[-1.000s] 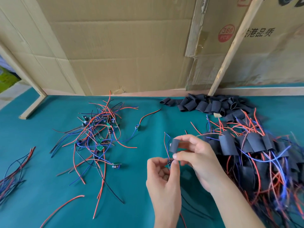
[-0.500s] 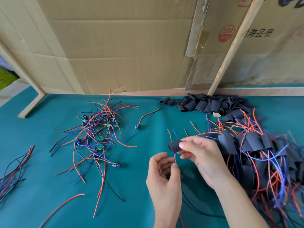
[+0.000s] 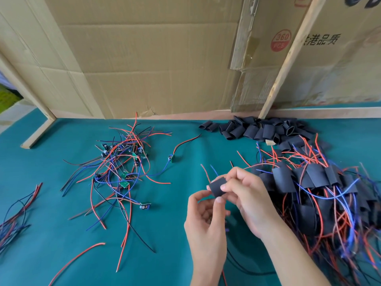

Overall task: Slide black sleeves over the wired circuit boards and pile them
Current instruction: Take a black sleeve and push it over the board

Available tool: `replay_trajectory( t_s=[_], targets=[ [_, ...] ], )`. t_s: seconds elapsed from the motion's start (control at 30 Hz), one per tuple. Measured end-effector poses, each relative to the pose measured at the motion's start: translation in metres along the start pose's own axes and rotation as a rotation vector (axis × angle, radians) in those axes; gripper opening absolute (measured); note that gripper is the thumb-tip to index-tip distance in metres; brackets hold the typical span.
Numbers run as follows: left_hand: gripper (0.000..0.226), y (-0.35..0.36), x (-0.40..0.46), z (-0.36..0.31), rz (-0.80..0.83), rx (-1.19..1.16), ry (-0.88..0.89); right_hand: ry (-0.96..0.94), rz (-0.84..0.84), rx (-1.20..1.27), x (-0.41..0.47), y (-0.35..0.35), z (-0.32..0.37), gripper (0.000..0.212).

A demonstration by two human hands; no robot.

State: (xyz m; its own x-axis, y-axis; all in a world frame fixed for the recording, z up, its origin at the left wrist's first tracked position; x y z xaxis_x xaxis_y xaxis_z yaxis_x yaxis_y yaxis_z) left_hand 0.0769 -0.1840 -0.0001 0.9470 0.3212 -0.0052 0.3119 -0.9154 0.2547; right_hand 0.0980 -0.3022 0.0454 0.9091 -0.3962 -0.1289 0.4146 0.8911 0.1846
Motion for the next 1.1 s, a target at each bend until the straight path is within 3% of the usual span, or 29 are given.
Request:
replay_trajectory(
  t_s=[0.1,0.23,0.33,0.63,0.83,1.0,1.1],
  targets=[
    [0.020,0.000,0.000,0.003,-0.002,0.036,0.005,-0.072,0.020,-0.096,-0.001,0.001,0.002,0.018],
    [0.025,0.000,0.001,0.003,-0.022,0.069,0.029,-0.275,-0.176,-0.159,0.005,-0.015,0.011,0.019],
    [0.028,-0.002,0.002,0.006,-0.056,0.059,-0.013,-0.325,-0.222,-0.247,0.007,-0.019,0.009,0.008],
    [0.049,-0.005,0.002,0.004,-0.084,0.065,0.016,-0.213,0.015,-0.221,0.000,0.002,-0.003,0.012],
    [0.035,-0.005,0.003,0.005,-0.096,0.027,0.007,-0.176,0.163,-0.102,-0.002,-0.001,0.005,0.017],
    [0.032,-0.005,0.002,0.003,-0.125,-0.023,-0.024,-0.109,-0.126,0.228,0.010,-0.024,0.012,0.025],
    [0.032,-0.007,0.003,0.004,-0.154,-0.049,-0.039,-0.164,-0.280,0.210,0.014,-0.035,0.011,0.021]
  ],
)
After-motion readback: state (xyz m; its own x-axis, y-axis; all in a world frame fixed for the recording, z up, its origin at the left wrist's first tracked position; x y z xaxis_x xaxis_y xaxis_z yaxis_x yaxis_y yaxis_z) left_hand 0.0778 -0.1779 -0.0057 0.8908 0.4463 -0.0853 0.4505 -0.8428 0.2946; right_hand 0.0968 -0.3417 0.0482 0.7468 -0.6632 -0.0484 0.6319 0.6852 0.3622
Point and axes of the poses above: each hand's wrist, its own x-axis towards the middle knuckle, its own y-axis out of the palm, z = x × y, the point moved 5 cm from there along x, towards the middle knuckle, and after that the axes turned 13 degrees about -z, right-handed, at the moved point
